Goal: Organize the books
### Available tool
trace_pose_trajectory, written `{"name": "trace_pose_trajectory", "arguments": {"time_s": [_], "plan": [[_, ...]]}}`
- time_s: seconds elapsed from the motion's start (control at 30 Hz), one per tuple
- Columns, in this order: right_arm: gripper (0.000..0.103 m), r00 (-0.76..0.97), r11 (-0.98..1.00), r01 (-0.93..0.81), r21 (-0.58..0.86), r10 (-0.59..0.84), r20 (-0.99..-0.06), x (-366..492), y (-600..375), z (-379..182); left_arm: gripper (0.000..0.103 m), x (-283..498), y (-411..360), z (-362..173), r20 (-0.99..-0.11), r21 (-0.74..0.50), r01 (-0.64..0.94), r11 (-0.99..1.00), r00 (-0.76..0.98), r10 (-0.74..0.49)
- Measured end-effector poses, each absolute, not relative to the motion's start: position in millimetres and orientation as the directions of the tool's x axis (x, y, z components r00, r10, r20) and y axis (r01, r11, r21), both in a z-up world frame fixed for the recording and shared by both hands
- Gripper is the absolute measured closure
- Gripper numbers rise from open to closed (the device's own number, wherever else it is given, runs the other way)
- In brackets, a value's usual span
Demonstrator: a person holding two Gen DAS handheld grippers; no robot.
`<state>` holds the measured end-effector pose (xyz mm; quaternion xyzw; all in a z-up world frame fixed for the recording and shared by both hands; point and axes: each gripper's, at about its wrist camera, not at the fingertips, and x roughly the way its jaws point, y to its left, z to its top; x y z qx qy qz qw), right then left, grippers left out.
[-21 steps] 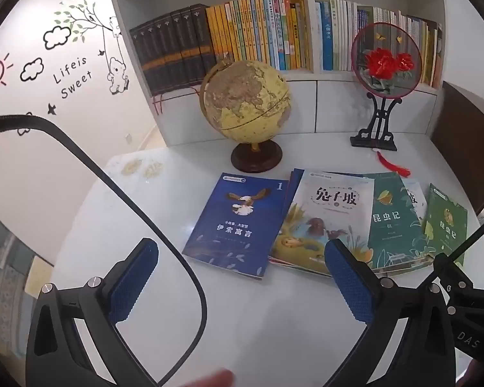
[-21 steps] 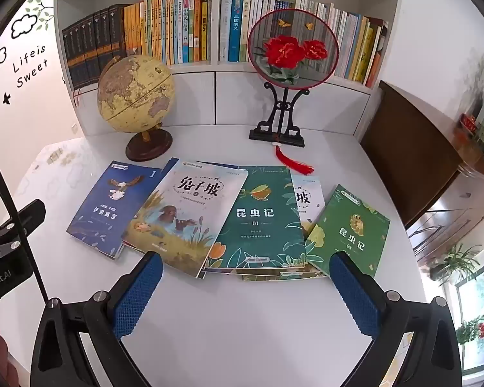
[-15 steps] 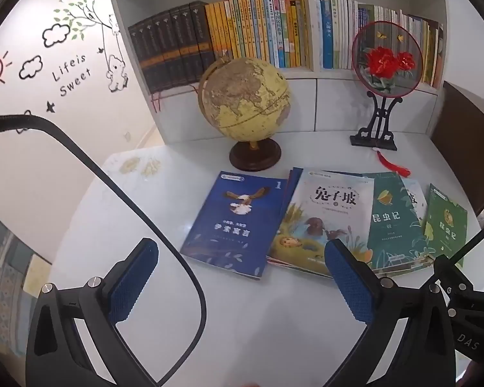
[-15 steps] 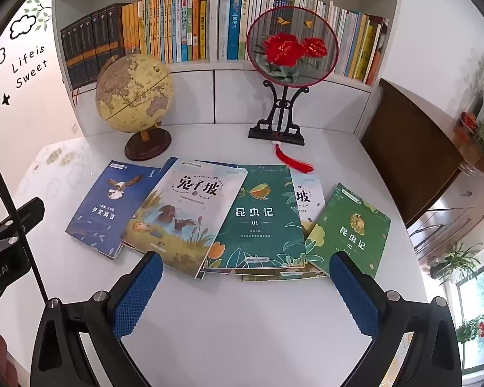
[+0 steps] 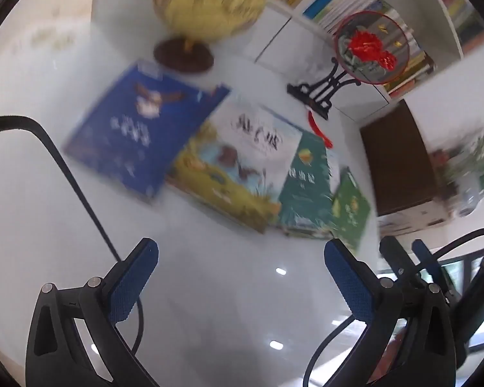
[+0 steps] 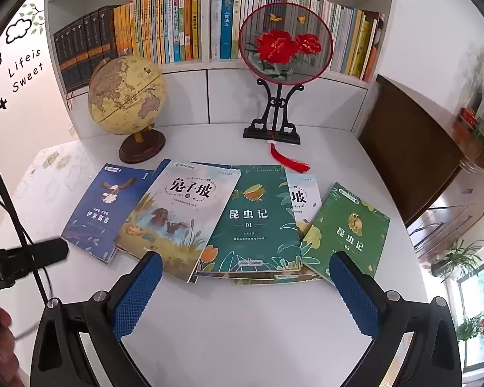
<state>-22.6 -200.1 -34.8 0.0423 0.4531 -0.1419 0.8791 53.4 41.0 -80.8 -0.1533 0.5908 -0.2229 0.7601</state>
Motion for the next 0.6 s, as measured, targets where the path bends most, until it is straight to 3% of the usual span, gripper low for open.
{"name": "trace_pose_trajectory", "arguments": {"time_s": [0.2, 0.3, 0.4, 0.5, 0.6], "plan": [[0.0, 0.549, 0.958, 0.28, -0.059, -0.21, -0.809, -17.5, -201.2, -38.2, 0.001, 55.4, 69.0, -130.1, -0.772, -0.635, -0.064, 0.77, 0.103, -0.627], [0.0, 0.548, 0.959, 0.275, -0.064, -0.211, -0.809, -14.6, -200.4, -40.3, 0.002, 56.0, 78.8, -140.5, -0.807, -0.591, -0.142, 0.794, 0.102, -0.582], [0.0, 0.548, 0.961, 0.268, -0.072, -0.213, -0.809, -9.5, -198.9, -42.5, 0.002, 56.0, 64.8, -119.1, -0.936, -0.293, -0.051, 0.955, 0.22, -0.275], [0.0, 0.545, 0.962, 0.263, -0.073, -0.211, -0.812, -5.0, -197.8, -48.2, 0.002, 61.9, 44.9, -100.9, -0.941, 0.06, -0.048, 0.997, 0.331, 0.073], [0.0, 0.536, 0.964, 0.258, -0.068, -0.202, -0.82, 0.1, -196.7, -55.7, 0.002, 67.5, 23.5, -101.7, -0.908, 0.21, 0.07, 0.975, 0.383, 0.168]]}}
